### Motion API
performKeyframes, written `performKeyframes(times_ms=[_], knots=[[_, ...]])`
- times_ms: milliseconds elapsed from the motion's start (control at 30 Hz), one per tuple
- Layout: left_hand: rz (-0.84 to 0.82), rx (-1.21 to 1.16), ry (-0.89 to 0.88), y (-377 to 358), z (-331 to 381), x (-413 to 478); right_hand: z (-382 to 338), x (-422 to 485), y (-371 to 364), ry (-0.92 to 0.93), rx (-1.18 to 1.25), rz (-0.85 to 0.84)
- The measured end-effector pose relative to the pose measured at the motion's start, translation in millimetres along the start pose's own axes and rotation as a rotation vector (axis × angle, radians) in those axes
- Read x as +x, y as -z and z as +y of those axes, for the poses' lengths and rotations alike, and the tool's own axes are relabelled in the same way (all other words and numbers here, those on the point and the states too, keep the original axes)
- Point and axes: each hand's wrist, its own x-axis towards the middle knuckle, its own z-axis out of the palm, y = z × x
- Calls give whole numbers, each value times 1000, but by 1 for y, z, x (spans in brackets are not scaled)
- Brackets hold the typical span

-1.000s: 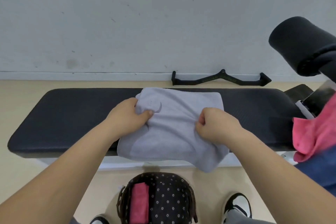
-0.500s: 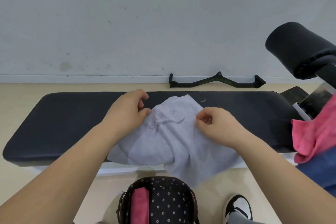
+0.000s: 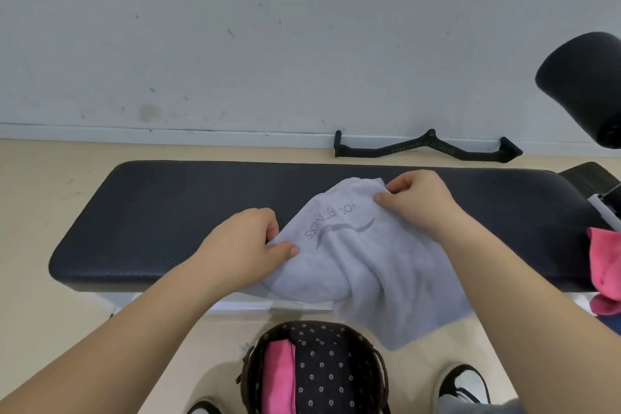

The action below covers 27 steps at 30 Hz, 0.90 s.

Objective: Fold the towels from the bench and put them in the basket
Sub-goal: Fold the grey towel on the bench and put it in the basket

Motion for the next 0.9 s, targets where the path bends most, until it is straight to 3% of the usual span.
performKeyframes(times_ms=[167, 333, 467, 600, 767, 900], knots=[[70, -137, -60, 4, -11, -12, -10, -9, -2, 87, 121, -31], [80, -268, -76, 8, -19, -9, -2, -18, 9, 10, 339, -125], [44, -279, -143, 9, -16, -4, 23, -32, 31, -62, 387, -248], [13, -271, -192, 5, 5, 4, 51, -43, 54, -129, 556, -240], [-5, -229, -242, -7, 33, 15, 75, -52, 72, -227, 618, -425], [-13, -206, -231, -10, 42, 21, 76, -47, 77, -212, 615, -372]])
